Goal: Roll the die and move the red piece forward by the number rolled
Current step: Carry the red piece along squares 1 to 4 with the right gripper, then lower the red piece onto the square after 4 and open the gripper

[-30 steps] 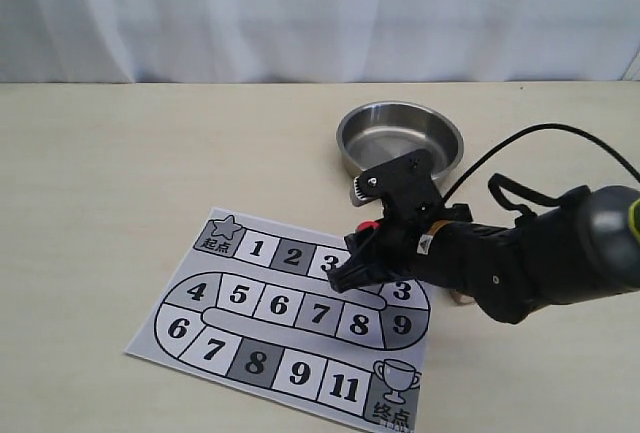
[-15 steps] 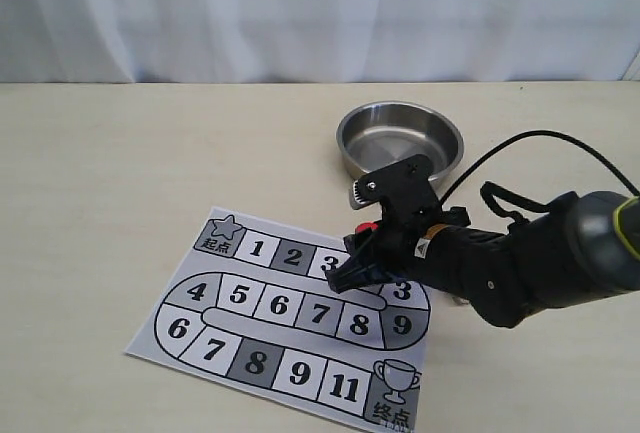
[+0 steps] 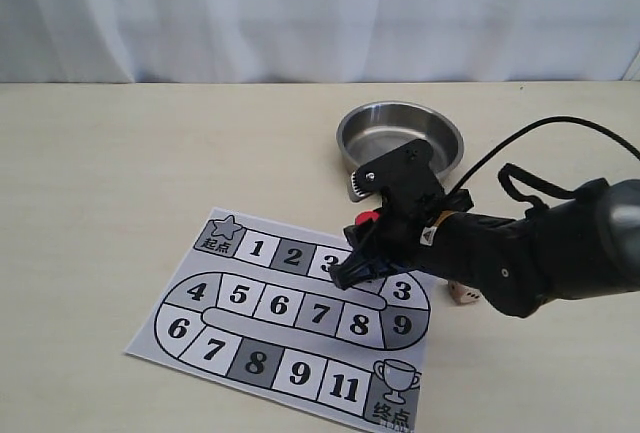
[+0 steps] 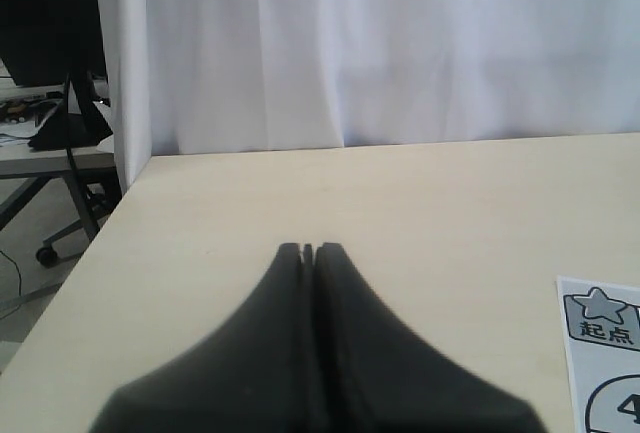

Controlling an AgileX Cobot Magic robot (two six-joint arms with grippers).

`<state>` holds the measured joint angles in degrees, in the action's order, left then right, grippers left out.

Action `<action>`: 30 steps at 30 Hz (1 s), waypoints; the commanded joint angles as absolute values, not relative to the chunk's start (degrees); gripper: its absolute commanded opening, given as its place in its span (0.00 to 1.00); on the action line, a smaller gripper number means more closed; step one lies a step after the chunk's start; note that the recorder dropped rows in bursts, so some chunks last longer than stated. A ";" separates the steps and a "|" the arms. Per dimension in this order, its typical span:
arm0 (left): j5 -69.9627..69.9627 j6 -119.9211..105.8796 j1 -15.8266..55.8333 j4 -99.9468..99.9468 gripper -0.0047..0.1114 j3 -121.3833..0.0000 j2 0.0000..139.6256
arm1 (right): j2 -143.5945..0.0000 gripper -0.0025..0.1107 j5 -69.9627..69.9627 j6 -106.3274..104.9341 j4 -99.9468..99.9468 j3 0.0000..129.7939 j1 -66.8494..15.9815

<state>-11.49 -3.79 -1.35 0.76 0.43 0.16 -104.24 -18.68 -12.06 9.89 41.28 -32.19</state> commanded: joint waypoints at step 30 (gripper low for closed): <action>-10.67 -3.56 -1.25 0.80 0.04 0.00 0.00 | -105.50 0.06 -27.80 -10.36 9.40 30.32 -30.16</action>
<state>-11.49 -3.79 -1.35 0.76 0.43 0.16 -104.10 -27.78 -10.62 9.78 30.65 -30.35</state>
